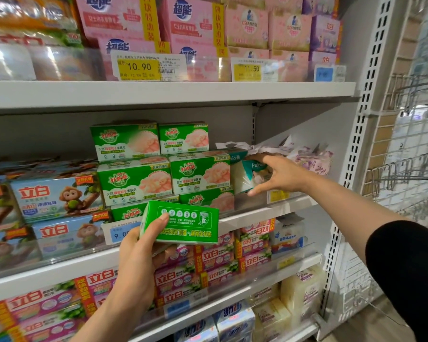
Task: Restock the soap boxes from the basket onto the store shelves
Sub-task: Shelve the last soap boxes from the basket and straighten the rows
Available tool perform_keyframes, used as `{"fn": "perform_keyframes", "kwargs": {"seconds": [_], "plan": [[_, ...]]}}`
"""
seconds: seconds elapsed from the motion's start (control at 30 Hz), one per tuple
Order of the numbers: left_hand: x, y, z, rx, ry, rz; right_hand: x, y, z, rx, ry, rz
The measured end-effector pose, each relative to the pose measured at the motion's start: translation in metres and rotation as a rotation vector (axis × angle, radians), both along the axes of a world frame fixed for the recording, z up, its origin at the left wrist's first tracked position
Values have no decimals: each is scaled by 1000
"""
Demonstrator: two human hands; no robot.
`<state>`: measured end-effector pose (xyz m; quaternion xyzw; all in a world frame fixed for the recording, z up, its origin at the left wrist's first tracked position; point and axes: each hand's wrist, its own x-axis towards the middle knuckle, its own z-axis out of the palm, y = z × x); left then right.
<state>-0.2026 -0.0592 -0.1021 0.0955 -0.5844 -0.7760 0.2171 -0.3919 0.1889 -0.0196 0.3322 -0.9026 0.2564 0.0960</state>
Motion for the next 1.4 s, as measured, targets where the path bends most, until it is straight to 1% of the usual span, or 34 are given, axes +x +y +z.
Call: {"fn": "perform_keyframes", "kwargs": {"seconds": [0.03,0.07,0.2,0.27,0.37,0.47,0.57,0.63,0.77,0.9,1.07,1.17,1.23,1.3,1.4], "plan": [[0,0,0,2,-1,1,1,0,-2,-42,-31,18],[0,0,0,1,-1,-1,0,0,-5,-53,-9,3],[0,2,0,-6,6,2,3,2,-15,69,243,-94],[0,2,0,-1,7,10,5,2,-14,107,281,-102],[1,3,1,8,7,9,2,5,-11,105,240,-65],[1,2,1,11,5,4,0,3,4,164,198,-24],[2,1,1,3,3,1,2,-4,32,250,58,-27],[1,2,1,5,0,-1,4,-10,49,357,-27,-50],[3,3,2,12,1,-14,4,-20,67,554,12,-86],[5,0,3,-15,0,-36,3,-24,72,653,76,-94],[5,-2,1,-65,5,-42,9,-22,68,683,121,-80],[4,0,1,-52,10,-37,5,-18,38,494,177,-31],[4,2,1,-48,8,-39,4,-14,29,427,216,-8],[5,3,2,-48,12,-42,7,-15,36,486,205,-6],[5,3,2,-39,15,-48,9,-31,48,619,136,-49]]}}
